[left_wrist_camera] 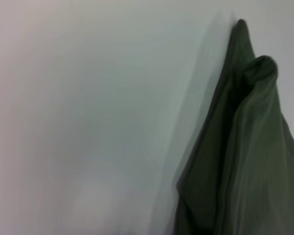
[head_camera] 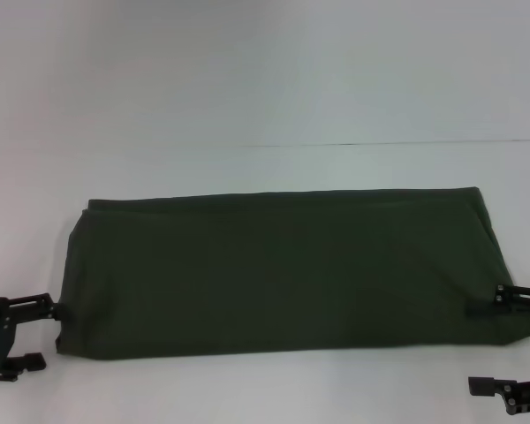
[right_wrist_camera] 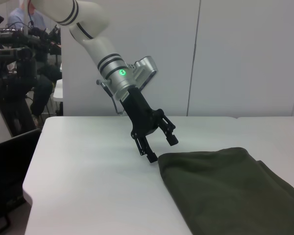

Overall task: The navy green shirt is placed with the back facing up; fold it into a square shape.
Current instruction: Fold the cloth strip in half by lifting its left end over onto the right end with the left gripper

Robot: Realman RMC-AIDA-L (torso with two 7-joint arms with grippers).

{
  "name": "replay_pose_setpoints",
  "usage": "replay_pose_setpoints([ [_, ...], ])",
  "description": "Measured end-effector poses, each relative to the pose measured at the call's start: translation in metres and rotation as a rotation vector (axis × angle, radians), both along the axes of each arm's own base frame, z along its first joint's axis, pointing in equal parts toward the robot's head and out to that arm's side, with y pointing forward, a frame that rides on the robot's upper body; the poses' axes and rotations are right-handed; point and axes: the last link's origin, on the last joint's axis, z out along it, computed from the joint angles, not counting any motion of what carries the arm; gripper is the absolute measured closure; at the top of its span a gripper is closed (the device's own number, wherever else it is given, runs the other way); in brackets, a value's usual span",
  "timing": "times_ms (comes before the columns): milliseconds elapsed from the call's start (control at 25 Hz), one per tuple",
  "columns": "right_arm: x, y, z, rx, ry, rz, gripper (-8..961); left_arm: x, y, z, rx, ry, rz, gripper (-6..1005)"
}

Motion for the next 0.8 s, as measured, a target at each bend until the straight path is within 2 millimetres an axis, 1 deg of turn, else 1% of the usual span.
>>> replay_pose_setpoints([
  [120,0.000,0.000,0.000,-0.002,0.000,0.001,75,0.002,0.002,-0.006,-0.007,-0.014,-0.001,105],
  [560,0.000,-0.001,0.000,-0.004,0.001,0.001,75,0.005,0.009,-0.015,-0.006,-0.018,0.003,104],
  [800,-0.001,0.000,0.000,-0.004,0.002,0.004,76,0.008,0.016,-0.023,-0.001,-0.020,0.006,106],
])
